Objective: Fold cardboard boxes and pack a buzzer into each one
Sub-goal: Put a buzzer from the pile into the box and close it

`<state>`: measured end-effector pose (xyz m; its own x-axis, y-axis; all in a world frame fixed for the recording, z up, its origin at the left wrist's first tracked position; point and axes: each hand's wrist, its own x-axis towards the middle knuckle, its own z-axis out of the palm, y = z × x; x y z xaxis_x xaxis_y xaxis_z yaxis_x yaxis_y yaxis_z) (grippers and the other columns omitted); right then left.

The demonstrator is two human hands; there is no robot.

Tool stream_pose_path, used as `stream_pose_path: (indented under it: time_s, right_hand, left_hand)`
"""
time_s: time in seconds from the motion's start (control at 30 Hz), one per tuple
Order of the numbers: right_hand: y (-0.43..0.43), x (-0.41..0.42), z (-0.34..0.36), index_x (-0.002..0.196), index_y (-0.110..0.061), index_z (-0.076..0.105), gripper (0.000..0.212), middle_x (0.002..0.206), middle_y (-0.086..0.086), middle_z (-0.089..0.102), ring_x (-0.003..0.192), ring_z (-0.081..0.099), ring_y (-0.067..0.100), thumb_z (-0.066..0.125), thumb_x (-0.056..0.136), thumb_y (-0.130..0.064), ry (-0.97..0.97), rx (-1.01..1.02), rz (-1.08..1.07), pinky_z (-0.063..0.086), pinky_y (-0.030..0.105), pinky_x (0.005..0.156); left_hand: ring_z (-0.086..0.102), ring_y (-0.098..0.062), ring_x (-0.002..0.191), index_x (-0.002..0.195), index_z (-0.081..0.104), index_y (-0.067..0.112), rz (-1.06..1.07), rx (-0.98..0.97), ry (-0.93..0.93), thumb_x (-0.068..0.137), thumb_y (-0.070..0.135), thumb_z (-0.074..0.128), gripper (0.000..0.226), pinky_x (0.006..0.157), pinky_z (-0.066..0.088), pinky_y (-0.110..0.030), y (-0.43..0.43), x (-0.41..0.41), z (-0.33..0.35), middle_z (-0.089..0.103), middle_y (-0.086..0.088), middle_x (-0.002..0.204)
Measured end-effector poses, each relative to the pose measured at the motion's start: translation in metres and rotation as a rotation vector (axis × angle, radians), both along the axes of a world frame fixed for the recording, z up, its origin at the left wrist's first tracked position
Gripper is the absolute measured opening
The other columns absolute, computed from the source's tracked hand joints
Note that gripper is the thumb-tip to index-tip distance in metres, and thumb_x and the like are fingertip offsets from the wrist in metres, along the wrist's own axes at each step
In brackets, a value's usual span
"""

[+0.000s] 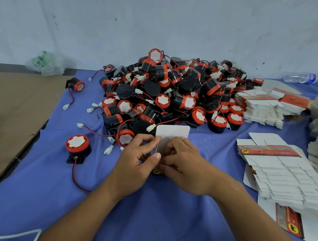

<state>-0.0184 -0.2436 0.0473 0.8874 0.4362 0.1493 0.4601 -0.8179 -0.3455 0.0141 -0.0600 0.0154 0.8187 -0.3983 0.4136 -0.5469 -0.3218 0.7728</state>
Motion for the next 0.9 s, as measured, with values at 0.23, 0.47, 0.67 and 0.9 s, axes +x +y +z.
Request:
stream_pose_path:
  time_s: [0.23, 0.47, 0.67, 0.9]
  right_hand:
    - [-0.02, -0.004, -0.009, 0.1, -0.026, 0.079, 0.012, 0.114, -0.009, 0.057, 0.1, 0.047, 0.011, 0.069, 0.094, -0.022, -0.049, 0.183, -0.016, 0.04, 0.021, 0.087]
    - [-0.049, -0.007, -0.004, 0.098, -0.026, 0.061, 0.003, 0.111, -0.013, 0.055, 0.095, 0.051, -0.008, 0.063, 0.096, -0.027, -0.116, 0.352, -0.364, 0.039, 0.006, 0.082]
    - [-0.043, 0.001, -0.013, 0.121, -0.012, 0.056, 0.021, 0.083, 0.006, 0.071, 0.067, 0.066, 0.013, 0.058, 0.101, -0.017, 0.391, 1.087, -0.52, 0.054, 0.025, 0.068]
    - [-0.029, 0.004, -0.018, 0.09, -0.006, 0.071, 0.041, 0.078, 0.01, 0.069, 0.071, 0.062, 0.014, 0.046, 0.104, -0.035, 0.324, 1.231, -0.426, 0.051, 0.024, 0.068]
  left_hand:
    - [0.034, -0.015, 0.114, 0.129, 0.064, 0.025, 0.068, 0.282, -0.159, 0.095, 0.039, 0.048, 0.04, 0.102, 0.028, -0.024, -0.002, 0.003, -0.008, 0.04, 0.007, 0.123]
    - [0.042, -0.001, 0.126, 0.127, 0.066, 0.023, 0.018, 0.194, 0.001, 0.1, 0.025, 0.053, 0.03, 0.102, 0.044, -0.028, -0.003, 0.008, -0.01, 0.045, 0.013, 0.138]
    - [0.056, 0.008, 0.109, 0.116, 0.072, 0.015, 0.058, 0.018, 0.058, 0.095, 0.01, 0.06, 0.025, 0.083, 0.05, -0.013, -0.01, 0.006, -0.01, 0.059, 0.018, 0.122]
    - [0.056, 0.011, 0.102, 0.108, 0.075, 0.015, 0.118, -0.022, 0.056, 0.092, 0.008, 0.063, 0.021, 0.076, 0.047, -0.009, -0.005, 0.011, -0.01, 0.061, 0.02, 0.111]
